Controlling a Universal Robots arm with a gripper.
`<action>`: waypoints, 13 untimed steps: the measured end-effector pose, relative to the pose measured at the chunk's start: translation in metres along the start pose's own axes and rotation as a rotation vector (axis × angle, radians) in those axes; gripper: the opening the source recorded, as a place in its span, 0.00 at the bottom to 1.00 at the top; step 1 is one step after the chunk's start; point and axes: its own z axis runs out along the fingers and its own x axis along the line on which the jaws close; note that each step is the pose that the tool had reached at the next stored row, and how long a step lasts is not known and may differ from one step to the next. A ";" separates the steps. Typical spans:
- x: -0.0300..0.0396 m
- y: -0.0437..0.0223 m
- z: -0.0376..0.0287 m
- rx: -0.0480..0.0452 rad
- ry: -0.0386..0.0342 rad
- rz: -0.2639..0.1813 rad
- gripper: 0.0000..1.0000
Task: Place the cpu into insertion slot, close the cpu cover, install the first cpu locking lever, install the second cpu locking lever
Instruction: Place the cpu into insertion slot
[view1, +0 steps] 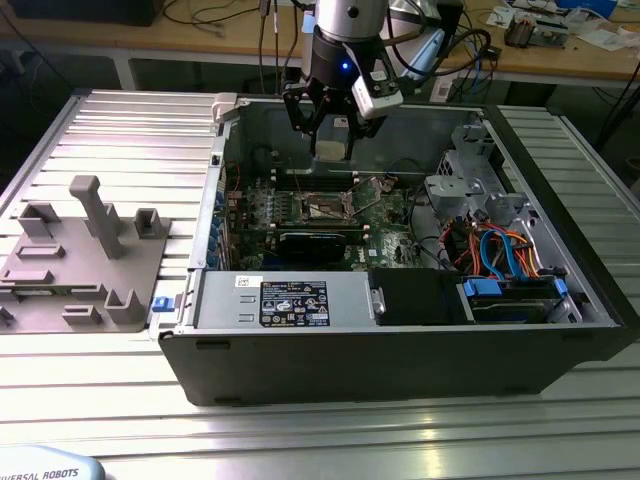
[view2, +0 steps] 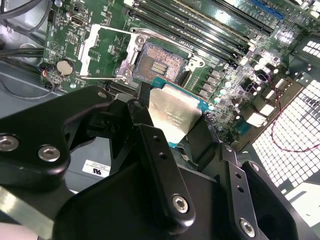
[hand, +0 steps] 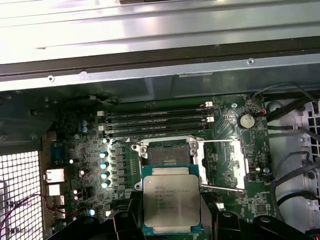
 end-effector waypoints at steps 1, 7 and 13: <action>0.0000 0.0000 0.0001 0.0011 -0.0002 0.003 0.54; 0.0000 0.0000 0.0005 0.0043 -0.0010 0.013 0.54; 0.0000 -0.0001 0.0010 0.0065 -0.0016 0.021 0.54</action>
